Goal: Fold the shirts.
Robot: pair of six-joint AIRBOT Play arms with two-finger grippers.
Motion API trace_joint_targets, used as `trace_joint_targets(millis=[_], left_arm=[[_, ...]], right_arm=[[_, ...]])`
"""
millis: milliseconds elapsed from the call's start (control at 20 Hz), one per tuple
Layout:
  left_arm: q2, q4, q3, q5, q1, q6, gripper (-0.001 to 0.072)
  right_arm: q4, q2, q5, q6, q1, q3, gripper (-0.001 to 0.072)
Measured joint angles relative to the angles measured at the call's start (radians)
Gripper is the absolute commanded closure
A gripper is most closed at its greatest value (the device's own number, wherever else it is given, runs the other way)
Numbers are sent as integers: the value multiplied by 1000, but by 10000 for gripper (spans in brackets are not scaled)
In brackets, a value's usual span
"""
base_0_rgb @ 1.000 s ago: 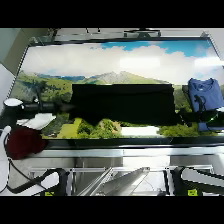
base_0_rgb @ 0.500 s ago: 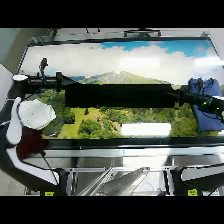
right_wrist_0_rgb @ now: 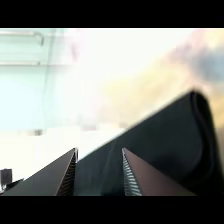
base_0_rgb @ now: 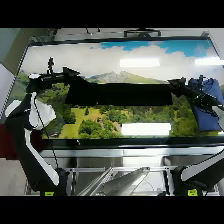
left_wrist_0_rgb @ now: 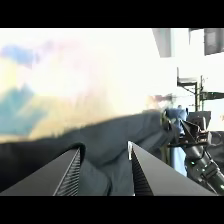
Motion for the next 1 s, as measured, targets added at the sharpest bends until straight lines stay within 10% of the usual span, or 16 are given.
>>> trace_joint_targets(millis=[50, 200, 400, 500, 850, 900, 1000], left_arm=[[-15, -11, 36, 2, 2, 0, 378], [-19, -22, 97, 23, 28, 0, 378], [55, -29, 89, 63, 95, 0, 388], [98, -27, 85, 40, 120, 0, 702], [215, -1, 84, -99, 120, 3, 700], [221, 2, 84, -121, 111, 3, 700], [226, 6, 83, -158, 85, 3, 700]], right_arm=[[-10, 1, -7, -5, -3, 15, 373], [-110, 27, -18, -9, -16, 69, 65], [-414, 51, 2, 113, -22, 173, 17], [-559, 53, 12, 165, -9, 203, 17], [-749, -4, 56, 254, 34, 234, 18], [-748, -13, 71, 259, 39, 235, 40], [-762, -28, 89, 264, 49, 237, 476]])
